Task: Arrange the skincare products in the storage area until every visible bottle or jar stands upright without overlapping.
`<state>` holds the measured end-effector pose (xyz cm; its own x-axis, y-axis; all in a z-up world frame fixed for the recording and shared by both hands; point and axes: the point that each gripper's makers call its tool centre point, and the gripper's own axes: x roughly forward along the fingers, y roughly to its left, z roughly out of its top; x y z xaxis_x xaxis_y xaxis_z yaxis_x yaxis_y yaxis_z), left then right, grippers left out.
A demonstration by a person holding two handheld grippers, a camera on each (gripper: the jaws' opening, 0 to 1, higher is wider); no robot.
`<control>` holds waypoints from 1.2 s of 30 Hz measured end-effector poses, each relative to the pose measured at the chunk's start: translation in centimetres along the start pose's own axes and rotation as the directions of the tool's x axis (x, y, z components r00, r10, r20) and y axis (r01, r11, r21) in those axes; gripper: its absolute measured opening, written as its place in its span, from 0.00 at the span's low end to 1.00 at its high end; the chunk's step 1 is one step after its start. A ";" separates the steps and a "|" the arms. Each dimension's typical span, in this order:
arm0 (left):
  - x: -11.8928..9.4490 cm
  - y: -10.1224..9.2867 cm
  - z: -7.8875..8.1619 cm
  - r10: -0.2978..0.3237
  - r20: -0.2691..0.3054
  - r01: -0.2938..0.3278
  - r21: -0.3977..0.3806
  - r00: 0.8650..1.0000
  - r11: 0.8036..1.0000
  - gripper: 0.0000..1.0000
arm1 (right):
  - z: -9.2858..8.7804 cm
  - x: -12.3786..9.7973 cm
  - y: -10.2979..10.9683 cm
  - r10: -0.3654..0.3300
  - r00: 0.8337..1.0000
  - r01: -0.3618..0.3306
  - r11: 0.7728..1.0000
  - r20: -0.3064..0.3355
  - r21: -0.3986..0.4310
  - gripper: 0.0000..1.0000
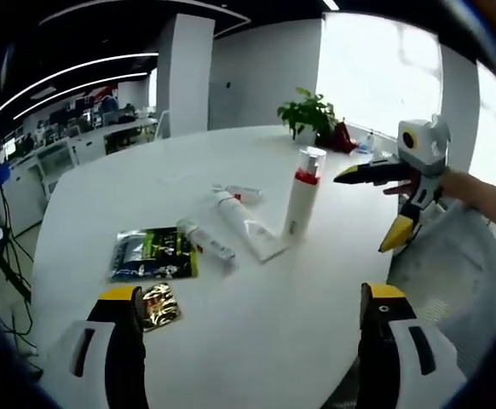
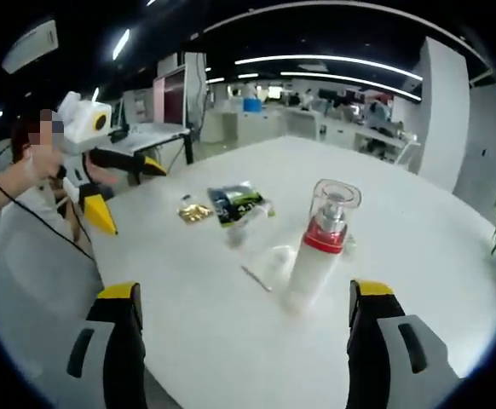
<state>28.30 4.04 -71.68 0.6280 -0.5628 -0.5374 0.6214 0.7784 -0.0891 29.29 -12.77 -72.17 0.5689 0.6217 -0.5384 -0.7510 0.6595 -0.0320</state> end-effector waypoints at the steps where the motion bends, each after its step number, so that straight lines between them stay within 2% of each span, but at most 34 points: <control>1: 0.2 -0.2 0.0 0.001 -0.002 -0.001 0.001 1.000 1.000 0.99 | 0.1 0.0 -0.1 0.002 1.000 -0.002 1.000 0.000 -0.004 1.00; 11: 3.1 -0.9 1.2 -0.027 -0.018 0.027 0.025 0.999 0.999 0.99 | 1.0 0.1 -0.8 0.028 1.000 -0.028 0.999 0.012 -0.027 1.00; 12: 3.4 -1.5 1.4 -0.037 -0.018 0.037 0.024 0.999 0.999 0.99 | 1.0 0.1 -0.8 0.030 0.999 -0.030 0.999 0.012 -0.029 1.00; 17: 5.0 -2.2 1.8 -0.070 -0.030 0.071 0.046 0.997 0.996 0.99 | 1.0 0.1 -1.4 0.035 0.999 -0.035 0.999 0.009 -0.028 1.00; 21: 6.3 -2.6 1.9 -0.081 -0.043 0.083 0.046 0.996 0.995 0.99 | 0.6 0.2 -2.0 0.010 1.000 -0.010 1.000 0.003 -0.027 1.00; 23: 6.8 -2.6 2.0 -0.084 -0.049 0.086 0.052 0.995 0.995 0.97 | 0.6 0.1 -2.5 -0.018 1.000 0.018 0.999 0.001 -0.038 1.00; 28: 8.6 -3.1 2.4 -0.122 -0.057 0.124 0.031 0.991 0.992 0.94 | 1.1 -0.3 -3.3 -0.032 0.999 0.033 0.999 0.040 -0.002 1.00; 36: 11.2 -2.3 2.4 -0.115 -0.093 0.120 0.053 0.989 0.991 0.84 | 0.8 -0.1 -3.0 -0.026 0.999 0.026 1.000 0.036 0.001 1.00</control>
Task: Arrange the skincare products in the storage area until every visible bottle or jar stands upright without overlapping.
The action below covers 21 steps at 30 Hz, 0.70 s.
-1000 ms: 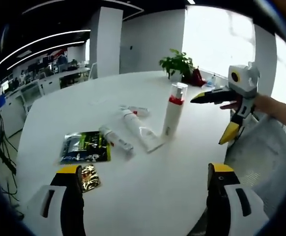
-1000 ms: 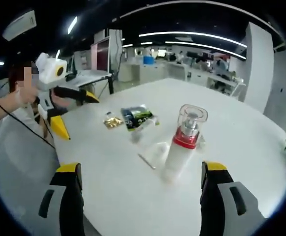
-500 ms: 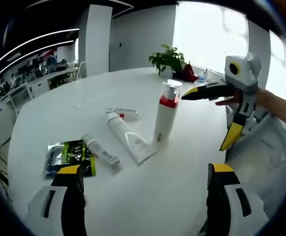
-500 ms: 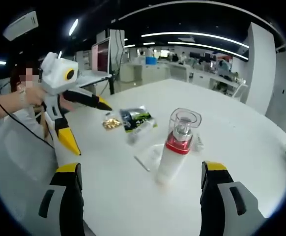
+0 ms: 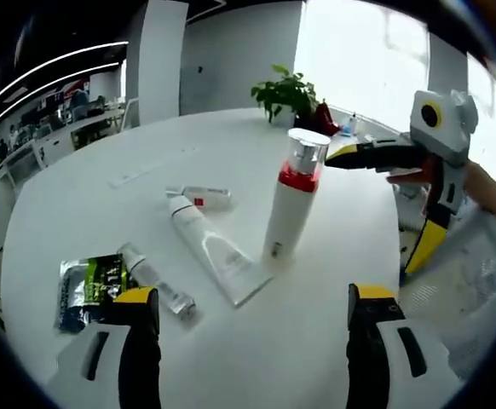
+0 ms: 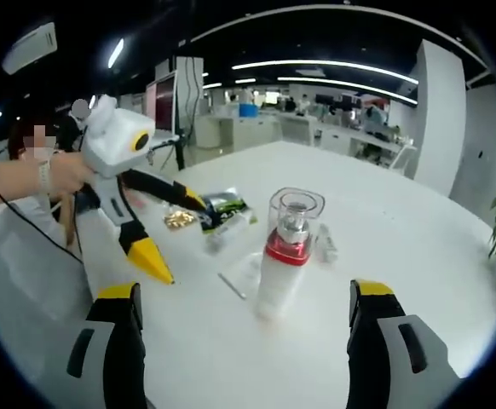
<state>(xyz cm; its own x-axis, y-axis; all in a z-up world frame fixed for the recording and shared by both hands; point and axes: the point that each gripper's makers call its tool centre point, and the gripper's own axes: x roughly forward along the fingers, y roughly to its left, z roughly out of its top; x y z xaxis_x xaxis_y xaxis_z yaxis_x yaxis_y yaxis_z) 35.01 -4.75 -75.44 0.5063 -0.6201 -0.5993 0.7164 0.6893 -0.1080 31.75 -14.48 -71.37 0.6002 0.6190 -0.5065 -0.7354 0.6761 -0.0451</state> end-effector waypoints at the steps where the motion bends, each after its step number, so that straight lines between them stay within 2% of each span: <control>1: 0.3 0.1 -0.1 0.004 -0.004 -0.004 0.002 1.000 1.000 0.83 | 0.0 0.0 -0.1 -0.003 1.000 0.003 1.000 -0.003 -0.005 1.00; 6: 1.5 -0.5 -0.3 -0.005 -0.021 0.006 0.003 1.000 1.000 0.74 | -0.2 -0.1 -0.5 -0.024 0.999 0.023 0.998 -0.021 -0.050 1.00; 9: 2.6 0.1 -0.6 -0.002 -0.036 0.002 -0.005 0.999 1.000 0.69 | -0.2 0.0 -0.3 -0.012 1.000 0.011 0.999 -0.020 -0.049 1.00; 14: 4.1 -0.2 -0.7 -0.004 -0.043 0.002 -0.036 0.999 0.999 0.64 | -0.4 0.2 -0.3 -0.007 0.999 0.005 0.998 -0.033 -0.067 1.00; 16: 4.9 0.3 -1.0 0.008 -0.067 -0.011 -0.049 0.998 0.999 0.61 | -0.6 0.2 -0.2 -0.001 0.999 -0.001 0.998 -0.038 -0.063 1.00; 21: 6.2 0.8 -1.4 0.026 -0.079 -0.032 -0.071 0.997 0.997 0.54 | -0.4 0.1 0.1 -0.001 0.999 -0.002 0.997 -0.036 -0.082 1.00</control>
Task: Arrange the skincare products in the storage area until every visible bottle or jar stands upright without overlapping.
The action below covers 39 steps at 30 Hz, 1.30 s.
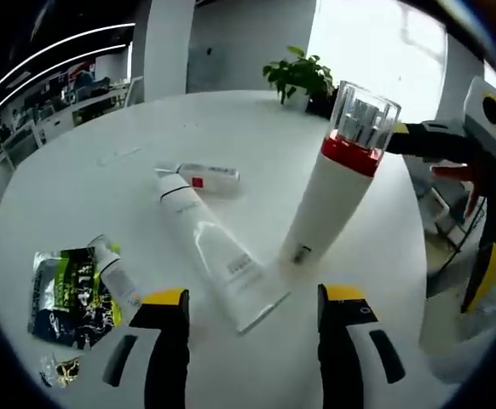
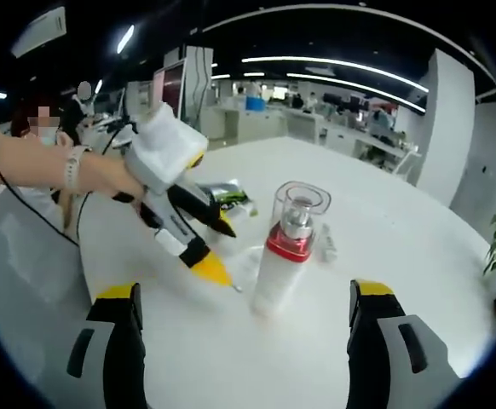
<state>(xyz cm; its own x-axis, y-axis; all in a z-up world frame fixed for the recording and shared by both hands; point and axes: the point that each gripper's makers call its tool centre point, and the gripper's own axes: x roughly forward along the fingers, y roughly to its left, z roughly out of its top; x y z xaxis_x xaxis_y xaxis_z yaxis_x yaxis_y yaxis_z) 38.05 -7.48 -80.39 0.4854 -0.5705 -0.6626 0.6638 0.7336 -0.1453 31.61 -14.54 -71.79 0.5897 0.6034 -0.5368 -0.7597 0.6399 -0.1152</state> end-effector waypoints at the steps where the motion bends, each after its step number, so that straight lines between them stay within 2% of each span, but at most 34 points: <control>1: 0.1 0.1 -0.1 0.004 -0.003 -0.004 -0.002 1.000 1.000 0.53 | 0.0 0.0 0.0 -0.001 1.000 0.001 1.000 0.000 -0.003 1.00; 5: 0.8 0.7 0.1 0.039 0.010 -0.039 -0.009 0.999 0.999 0.53 | 0.0 0.0 0.0 -0.004 1.000 0.004 1.000 -0.002 -0.012 1.00; 11: 1.7 1.4 0.6 0.081 0.025 -0.081 -0.019 0.996 0.997 0.46 | -0.3 0.1 0.0 -0.005 1.000 0.004 1.000 -0.015 -0.022 1.00; 13: 1.7 1.1 0.7 0.082 0.032 -0.081 -0.020 0.996 0.996 0.45 | -0.3 0.1 -0.1 -0.005 1.000 0.005 1.000 -0.015 -0.022 1.00; 22: 3.2 1.8 1.1 0.126 0.014 -0.125 -0.040 0.992 0.991 0.41 | -0.8 0.1 -0.3 -0.011 0.999 0.010 1.000 -0.033 -0.020 1.00; 24: 3.4 2.0 1.5 0.143 0.031 -0.142 -0.029 0.989 0.989 0.39 | -1.0 0.1 -0.4 -0.012 0.999 0.011 1.000 -0.042 -0.024 1.00; 39: 5.0 3.0 2.8 0.204 0.037 -0.204 -0.017 0.978 0.979 0.44 | -1.1 0.3 -0.2 0.000 0.999 -0.002 0.999 -0.054 -0.036 1.00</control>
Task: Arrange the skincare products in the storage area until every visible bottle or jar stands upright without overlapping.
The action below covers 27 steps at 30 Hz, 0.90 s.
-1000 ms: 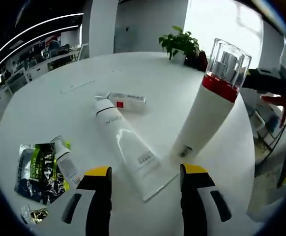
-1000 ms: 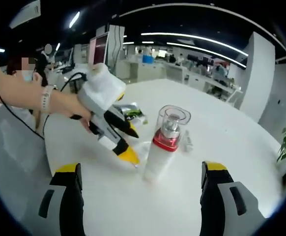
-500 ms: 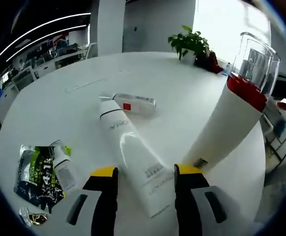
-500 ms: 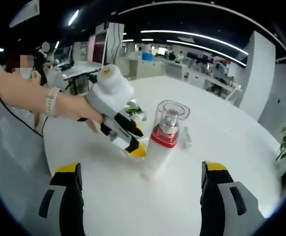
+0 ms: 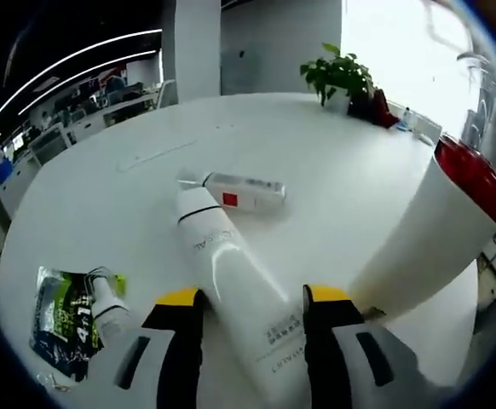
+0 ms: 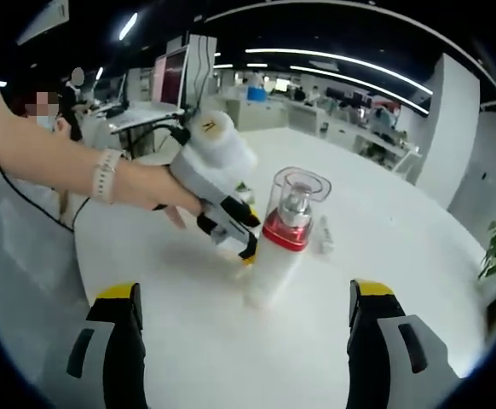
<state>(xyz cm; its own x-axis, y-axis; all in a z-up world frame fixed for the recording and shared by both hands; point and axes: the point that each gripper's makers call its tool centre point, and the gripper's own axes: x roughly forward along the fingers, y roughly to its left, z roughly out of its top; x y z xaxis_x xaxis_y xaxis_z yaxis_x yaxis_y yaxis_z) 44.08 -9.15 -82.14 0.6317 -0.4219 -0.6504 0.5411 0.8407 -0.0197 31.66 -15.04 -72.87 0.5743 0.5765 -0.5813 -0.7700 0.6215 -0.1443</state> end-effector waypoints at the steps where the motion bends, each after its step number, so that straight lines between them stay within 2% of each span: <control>1: 0.0 0.1 0.0 0.005 0.002 -0.005 0.003 1.000 1.000 0.44 | 0.0 0.0 0.1 0.001 1.000 -0.001 1.000 -0.001 0.000 1.00; 6: 0.7 0.9 0.3 0.042 0.014 -0.042 0.034 0.999 0.999 0.40 | 0.0 0.0 0.1 0.004 1.000 -0.004 1.000 -0.001 -0.001 1.00; 8: 0.3 1.0 0.7 0.050 0.032 -0.050 0.019 0.998 0.999 0.38 | 0.0 0.0 0.1 0.005 1.000 -0.005 1.000 -0.001 0.002 1.00; 10: 0.2 1.0 1.0 0.054 0.046 -0.056 0.036 0.997 0.998 0.38 | -0.1 0.1 0.1 0.008 1.000 -0.008 1.000 -0.003 0.006 1.00; 17: 0.1 1.3 1.2 0.038 0.060 -0.040 0.035 0.997 0.999 0.35 | -0.2 0.2 0.3 0.018 1.000 -0.018 1.000 -0.013 -0.002 1.00; 19: 0.4 1.3 1.3 0.023 0.090 -0.026 0.041 0.996 0.999 0.34 | -0.3 0.2 0.3 0.018 1.000 -0.018 1.000 -0.013 -0.004 1.00; 27: 0.4 1.4 1.1 0.019 0.118 -0.019 -0.002 0.993 1.000 0.31 | -0.1 0.2 0.4 0.027 1.000 -0.027 1.000 -0.003 -0.011 1.00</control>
<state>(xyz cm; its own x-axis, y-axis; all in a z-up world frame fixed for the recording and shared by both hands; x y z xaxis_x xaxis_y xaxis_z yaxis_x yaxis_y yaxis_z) 45.70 -8.54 -81.54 0.7032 -0.4427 -0.5564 0.5279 0.8493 -0.0085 31.43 -14.73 -73.18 0.5524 0.5914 -0.5874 -0.7881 0.6000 -0.1370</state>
